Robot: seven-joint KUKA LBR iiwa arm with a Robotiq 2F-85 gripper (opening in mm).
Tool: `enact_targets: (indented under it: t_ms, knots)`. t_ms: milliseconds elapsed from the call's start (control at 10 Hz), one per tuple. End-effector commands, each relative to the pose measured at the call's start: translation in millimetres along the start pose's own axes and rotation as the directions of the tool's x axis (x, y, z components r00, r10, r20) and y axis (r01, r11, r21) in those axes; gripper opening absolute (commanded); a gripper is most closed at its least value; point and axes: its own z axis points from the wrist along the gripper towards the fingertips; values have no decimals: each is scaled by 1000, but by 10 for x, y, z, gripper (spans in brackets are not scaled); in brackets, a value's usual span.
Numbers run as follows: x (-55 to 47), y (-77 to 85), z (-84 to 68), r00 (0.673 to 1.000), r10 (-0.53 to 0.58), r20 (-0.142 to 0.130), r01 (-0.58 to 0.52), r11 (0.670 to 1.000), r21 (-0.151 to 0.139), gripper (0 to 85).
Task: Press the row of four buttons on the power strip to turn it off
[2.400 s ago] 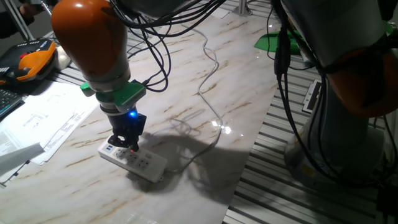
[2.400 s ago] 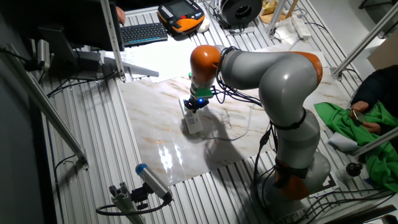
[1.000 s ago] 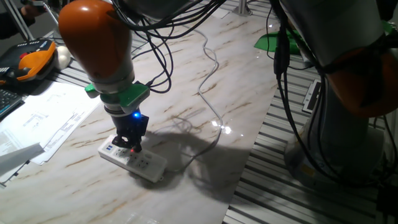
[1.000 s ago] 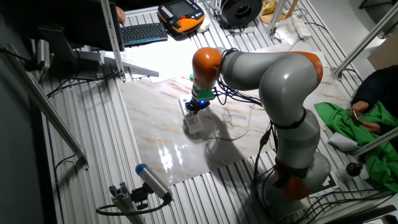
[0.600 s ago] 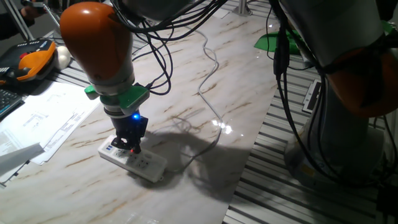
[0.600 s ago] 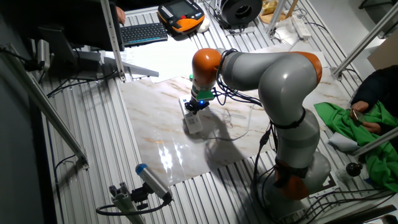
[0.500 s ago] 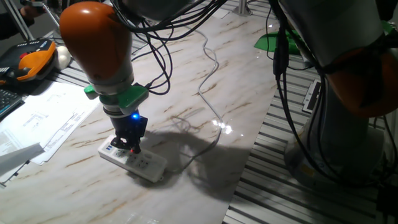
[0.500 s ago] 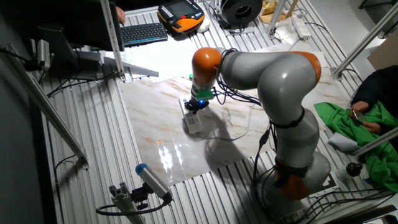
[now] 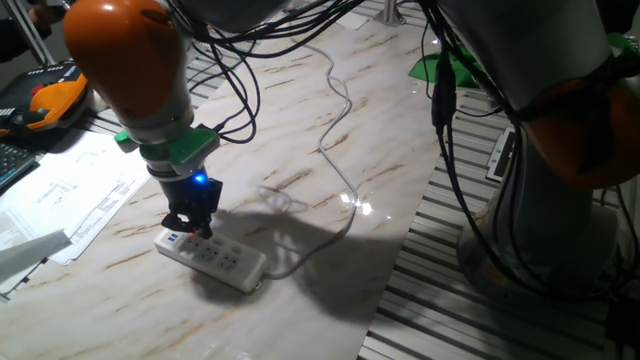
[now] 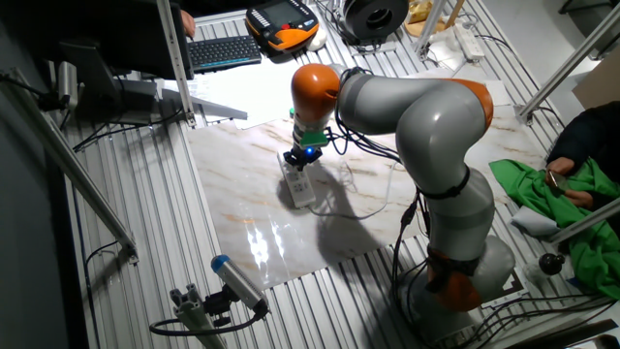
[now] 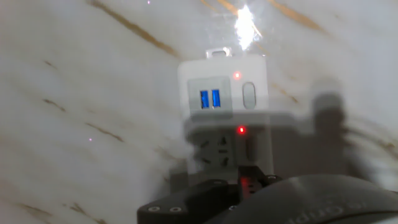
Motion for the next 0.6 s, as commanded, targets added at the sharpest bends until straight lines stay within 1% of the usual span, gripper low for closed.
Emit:
enact_targets:
  t_ms: [0, 100, 200, 400, 500]
  knots:
    - [-42, 3, 18, 1000, -4, 3, 4, 1000, 0, 0]
    - [-95, 13, 50, 1000, -8, 9, 8, 1000, -1, 0]
    - [-127, 0, 75, 1000, -14, 12, 14, 1000, 1, 0]
    - [-145, -59, 112, 1000, -24, 12, 24, 1000, -5, 0]
    - [-146, -58, 114, 1000, -24, 11, 24, 1000, -7, 0]
